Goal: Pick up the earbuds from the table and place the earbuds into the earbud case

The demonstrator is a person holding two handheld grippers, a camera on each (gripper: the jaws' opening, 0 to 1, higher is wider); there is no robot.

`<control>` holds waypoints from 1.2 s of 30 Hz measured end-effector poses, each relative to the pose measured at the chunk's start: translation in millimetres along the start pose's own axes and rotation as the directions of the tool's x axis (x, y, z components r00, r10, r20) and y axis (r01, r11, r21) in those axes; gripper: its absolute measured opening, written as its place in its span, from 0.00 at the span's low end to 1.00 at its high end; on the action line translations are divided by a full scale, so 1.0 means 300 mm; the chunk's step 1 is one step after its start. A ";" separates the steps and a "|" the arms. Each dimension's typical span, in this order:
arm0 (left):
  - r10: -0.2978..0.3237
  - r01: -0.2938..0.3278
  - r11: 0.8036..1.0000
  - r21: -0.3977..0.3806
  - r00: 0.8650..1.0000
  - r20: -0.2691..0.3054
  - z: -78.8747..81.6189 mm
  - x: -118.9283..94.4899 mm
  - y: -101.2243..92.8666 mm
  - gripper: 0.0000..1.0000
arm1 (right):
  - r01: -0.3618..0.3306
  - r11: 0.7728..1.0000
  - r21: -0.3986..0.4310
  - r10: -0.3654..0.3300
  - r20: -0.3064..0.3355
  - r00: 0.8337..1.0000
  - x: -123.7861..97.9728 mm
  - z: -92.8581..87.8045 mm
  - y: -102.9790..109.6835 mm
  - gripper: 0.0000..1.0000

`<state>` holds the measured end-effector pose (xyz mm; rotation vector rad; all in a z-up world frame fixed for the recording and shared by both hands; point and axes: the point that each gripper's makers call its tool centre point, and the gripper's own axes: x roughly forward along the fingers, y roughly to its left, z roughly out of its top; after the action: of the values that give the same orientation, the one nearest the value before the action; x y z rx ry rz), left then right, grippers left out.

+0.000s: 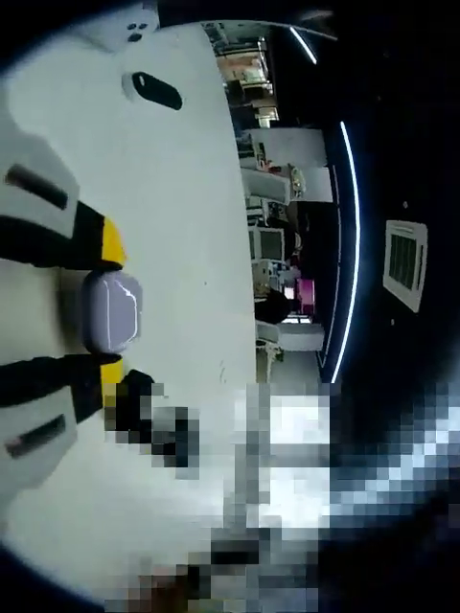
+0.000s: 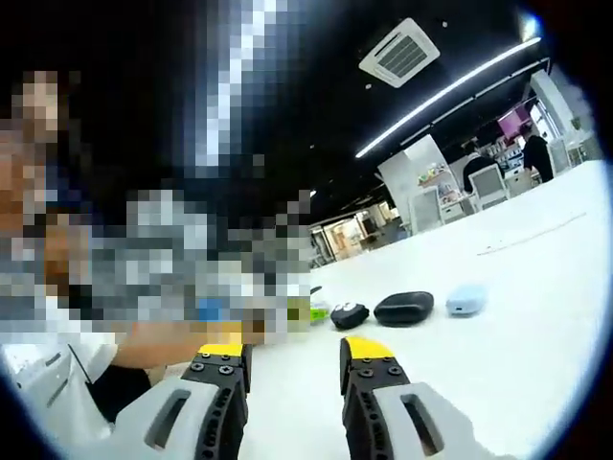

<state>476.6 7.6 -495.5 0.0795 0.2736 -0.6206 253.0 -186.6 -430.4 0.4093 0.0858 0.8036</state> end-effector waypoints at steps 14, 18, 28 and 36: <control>-0.015 0.014 0.999 -0.031 0.998 -0.057 -0.027 -0.017 -0.023 0.39 | 0.029 0.999 -0.030 -0.029 0.007 1.000 -0.008 0.011 -0.012 0.34; -0.006 0.005 0.999 -0.040 1.000 -0.011 0.008 -0.078 -0.034 0.56 | 0.030 0.999 -0.035 -0.029 0.019 0.999 -0.010 0.030 -0.007 0.34; -0.113 0.139 0.981 -0.135 0.976 0.189 0.251 -0.366 -0.164 0.56 | 0.124 0.978 -0.166 -0.124 0.013 0.992 -0.033 0.123 0.018 0.34; -0.240 0.298 0.945 -0.136 0.913 0.330 0.434 -0.654 -0.316 0.55 | 0.202 0.923 -0.327 -0.222 -0.024 0.975 -0.080 0.196 0.080 0.35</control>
<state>298.2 20.8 -315.2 -0.2376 0.0338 -0.8694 233.4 -207.9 -368.9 0.0623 0.0525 0.6010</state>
